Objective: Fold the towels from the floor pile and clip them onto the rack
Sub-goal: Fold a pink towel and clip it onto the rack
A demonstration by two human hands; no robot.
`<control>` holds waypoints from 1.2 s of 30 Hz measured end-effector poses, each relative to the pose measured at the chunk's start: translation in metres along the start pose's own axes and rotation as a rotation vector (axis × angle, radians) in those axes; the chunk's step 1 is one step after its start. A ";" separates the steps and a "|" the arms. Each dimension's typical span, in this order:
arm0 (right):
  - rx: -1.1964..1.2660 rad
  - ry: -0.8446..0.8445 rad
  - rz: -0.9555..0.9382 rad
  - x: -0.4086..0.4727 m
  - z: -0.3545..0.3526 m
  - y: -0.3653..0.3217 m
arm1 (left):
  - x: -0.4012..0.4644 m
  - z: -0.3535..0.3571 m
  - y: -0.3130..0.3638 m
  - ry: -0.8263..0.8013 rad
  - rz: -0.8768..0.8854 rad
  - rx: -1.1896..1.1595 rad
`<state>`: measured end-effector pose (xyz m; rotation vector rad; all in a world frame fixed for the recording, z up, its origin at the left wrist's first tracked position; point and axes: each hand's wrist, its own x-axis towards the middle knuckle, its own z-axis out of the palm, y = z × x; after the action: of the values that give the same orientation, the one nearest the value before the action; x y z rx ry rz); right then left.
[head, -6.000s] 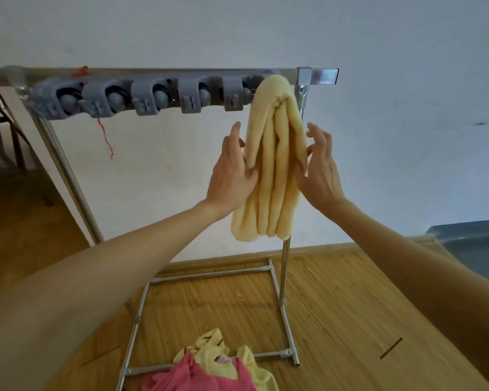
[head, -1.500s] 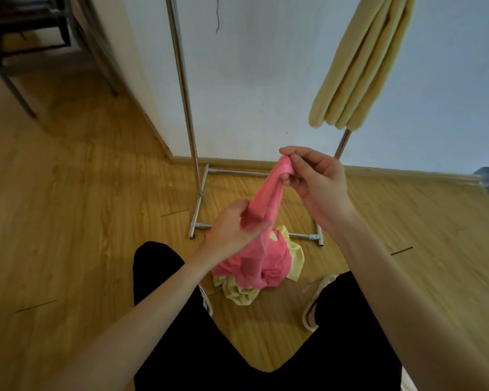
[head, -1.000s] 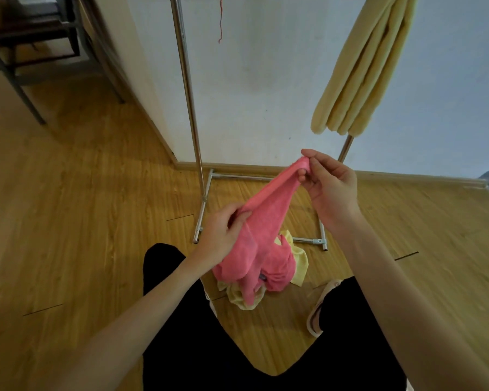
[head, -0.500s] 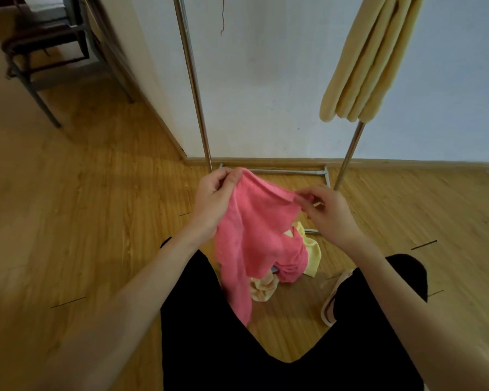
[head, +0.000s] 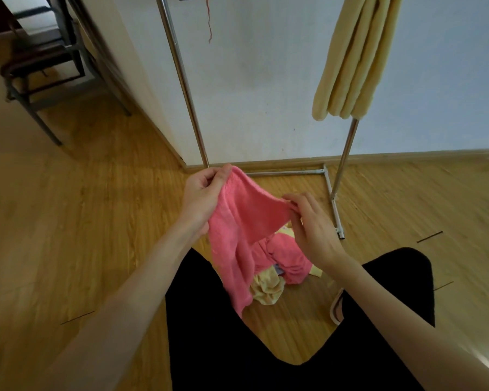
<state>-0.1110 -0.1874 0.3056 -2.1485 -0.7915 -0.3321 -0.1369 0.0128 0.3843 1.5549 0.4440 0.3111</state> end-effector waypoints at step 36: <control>-0.012 -0.345 -0.038 0.040 -0.035 0.010 | 0.007 -0.010 0.004 -0.190 -0.010 0.462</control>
<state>-0.0730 -0.2021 0.3408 -2.2350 -1.0244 0.0179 -0.1353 0.0252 0.3881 2.0104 0.3907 0.0491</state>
